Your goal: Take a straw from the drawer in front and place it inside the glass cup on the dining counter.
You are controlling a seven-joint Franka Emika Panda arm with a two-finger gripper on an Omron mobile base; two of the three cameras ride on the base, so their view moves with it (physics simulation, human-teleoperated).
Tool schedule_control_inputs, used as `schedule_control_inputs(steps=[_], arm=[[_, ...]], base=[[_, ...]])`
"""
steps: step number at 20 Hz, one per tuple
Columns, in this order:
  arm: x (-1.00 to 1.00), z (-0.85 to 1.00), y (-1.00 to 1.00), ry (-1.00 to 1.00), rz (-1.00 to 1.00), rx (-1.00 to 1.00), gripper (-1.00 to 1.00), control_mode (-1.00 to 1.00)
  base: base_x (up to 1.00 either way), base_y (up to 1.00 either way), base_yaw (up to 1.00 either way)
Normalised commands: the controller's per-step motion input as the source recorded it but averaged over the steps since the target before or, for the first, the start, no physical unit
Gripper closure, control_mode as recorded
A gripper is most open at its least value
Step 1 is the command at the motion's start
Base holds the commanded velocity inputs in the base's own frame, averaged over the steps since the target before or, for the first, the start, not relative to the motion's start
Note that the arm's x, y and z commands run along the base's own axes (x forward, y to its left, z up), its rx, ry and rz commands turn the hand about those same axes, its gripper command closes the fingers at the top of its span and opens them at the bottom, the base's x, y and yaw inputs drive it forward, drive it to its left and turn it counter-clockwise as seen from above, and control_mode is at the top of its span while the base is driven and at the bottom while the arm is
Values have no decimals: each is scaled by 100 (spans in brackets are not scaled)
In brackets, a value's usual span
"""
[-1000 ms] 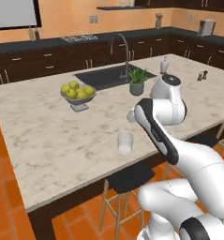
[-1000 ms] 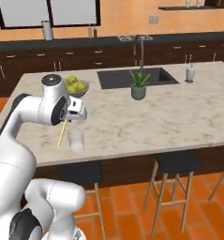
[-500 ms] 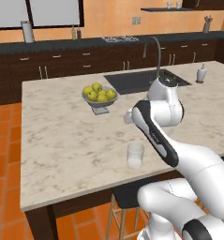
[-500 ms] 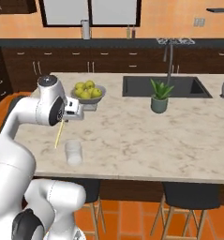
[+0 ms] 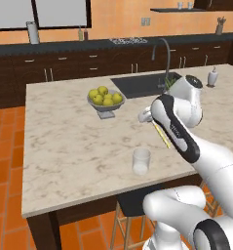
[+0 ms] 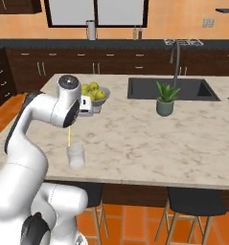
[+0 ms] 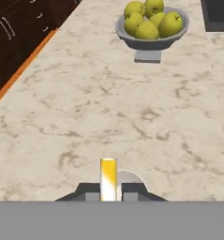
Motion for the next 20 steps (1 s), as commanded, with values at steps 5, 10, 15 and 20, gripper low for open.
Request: schedule_control_inputs(steps=[5,10,15,20], arm=[[6,0,-37,-19,32,34,100,-100],[25,-1,9,-2,33,27,100,-100],[11,-1,29,0,29,20,100,-100],[0,-3,1,-1,26,22,100,-100]], base=[[0,0,0],[0,0,0],[0,0,0],[0,0,0]])
